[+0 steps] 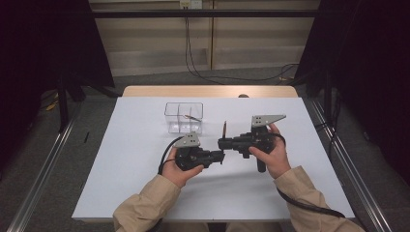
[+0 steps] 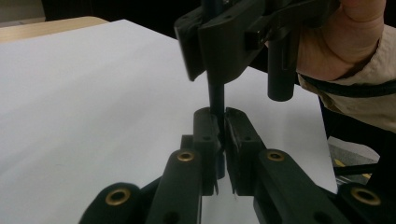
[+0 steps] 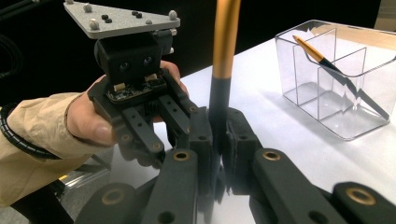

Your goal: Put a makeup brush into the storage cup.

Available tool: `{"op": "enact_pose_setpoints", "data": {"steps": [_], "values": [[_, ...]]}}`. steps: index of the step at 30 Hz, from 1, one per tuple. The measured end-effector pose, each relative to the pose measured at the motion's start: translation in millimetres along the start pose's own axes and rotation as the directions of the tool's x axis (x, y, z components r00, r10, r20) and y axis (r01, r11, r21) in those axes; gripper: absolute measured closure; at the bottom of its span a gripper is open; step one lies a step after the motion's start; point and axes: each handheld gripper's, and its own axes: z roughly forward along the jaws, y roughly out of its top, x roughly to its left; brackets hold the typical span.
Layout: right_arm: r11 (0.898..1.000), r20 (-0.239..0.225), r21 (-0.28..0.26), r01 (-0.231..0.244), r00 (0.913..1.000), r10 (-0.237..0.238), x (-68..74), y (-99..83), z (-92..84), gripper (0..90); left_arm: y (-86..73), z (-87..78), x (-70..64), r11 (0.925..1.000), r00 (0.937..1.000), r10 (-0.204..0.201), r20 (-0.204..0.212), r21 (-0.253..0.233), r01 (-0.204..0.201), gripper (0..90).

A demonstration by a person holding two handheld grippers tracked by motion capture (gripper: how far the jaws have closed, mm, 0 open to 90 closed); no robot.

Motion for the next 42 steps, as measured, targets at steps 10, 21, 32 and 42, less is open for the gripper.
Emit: {"op": "enact_pose_setpoints", "data": {"steps": [10,21,32,42], "values": [[1.0,-0.008,0.0,-0.004,1.0,0.004,-0.6,0.6,0.2,83.5,-1.9,0.5,0.8,0.9993,0.9994,-0.027,0.019,-0.027,0.028,81.0],[1.0,-0.008,-0.004,0.0,1.0,0.0,-0.9,0.7,-4.4,83.6,1.7,-6.1,1.4,0.9965,0.9976,-0.038,0.058,-0.072,0.042,65.9],[1.0,-0.004,0.001,0.011,0.9999,-0.011,-0.7,0.1,-7.4,83.6,10.4,-23.0,7.3,0.9814,0.9961,-0.065,0.06,-0.177,0.074,38.9],[1.0,-0.005,0.009,0.019,0.9998,-0.019,-0.3,-0.3,-5.4,83.6,20.7,-28.9,9.6,0.9797,0.9983,-0.055,0.019,-0.192,0.058,12.5]]}}
